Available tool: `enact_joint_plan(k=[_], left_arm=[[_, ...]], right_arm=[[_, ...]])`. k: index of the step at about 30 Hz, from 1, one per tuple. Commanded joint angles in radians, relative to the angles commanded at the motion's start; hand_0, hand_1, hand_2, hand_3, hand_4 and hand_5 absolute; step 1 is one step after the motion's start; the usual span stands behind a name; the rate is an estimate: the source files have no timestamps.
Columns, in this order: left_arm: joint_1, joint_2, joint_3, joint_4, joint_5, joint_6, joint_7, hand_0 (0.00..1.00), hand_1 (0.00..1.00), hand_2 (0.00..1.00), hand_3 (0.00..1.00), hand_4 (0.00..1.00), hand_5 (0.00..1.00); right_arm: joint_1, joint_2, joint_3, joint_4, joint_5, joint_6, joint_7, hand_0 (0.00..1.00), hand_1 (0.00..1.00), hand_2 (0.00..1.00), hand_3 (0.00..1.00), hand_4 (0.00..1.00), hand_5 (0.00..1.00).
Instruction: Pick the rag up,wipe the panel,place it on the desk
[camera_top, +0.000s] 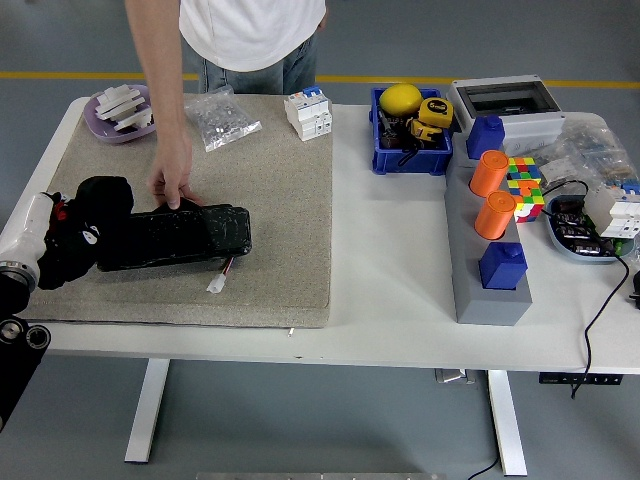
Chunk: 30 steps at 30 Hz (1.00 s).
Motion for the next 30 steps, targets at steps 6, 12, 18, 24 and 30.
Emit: enact_joint_plan(k=[6,12,18,24,30], left_arm=[[-0.007,-0.003,0.052,0.0,-0.038,0.026,0.002,0.226,0.211,0.531,0.525,0.254,0.002],[-0.031,-0.002,0.12,-0.001,-0.041,0.046,-0.004,0.225,0.21,0.53,0.525,0.254,0.002],[-0.054,0.0,0.174,-0.012,-0.011,0.057,0.003,0.224,0.207,0.528,0.524,0.243,0.002],[-0.091,0.01,0.252,-0.007,0.0,0.061,0.008,0.224,0.203,0.525,0.522,0.227,0.002],[-0.138,0.0,0.338,0.002,-0.005,0.063,0.015,0.225,0.201,0.524,0.52,0.226,0.002]], right_arm=[[0.001,0.0,0.0,0.0,0.0,0.001,0.0,0.739,0.511,0.652,0.604,0.998,0.598],[0.004,-0.001,-0.001,0.0,0.001,0.001,0.001,0.739,0.511,0.652,0.603,0.998,0.599],[0.003,-0.002,-0.002,0.0,0.003,0.002,0.001,0.739,0.511,0.652,0.605,0.998,0.599],[0.005,-0.003,-0.002,0.0,0.004,0.002,0.001,0.739,0.51,0.652,0.604,0.998,0.6],[0.007,-0.003,-0.004,0.001,0.005,0.002,0.001,0.737,0.51,0.652,0.603,0.998,0.601]])
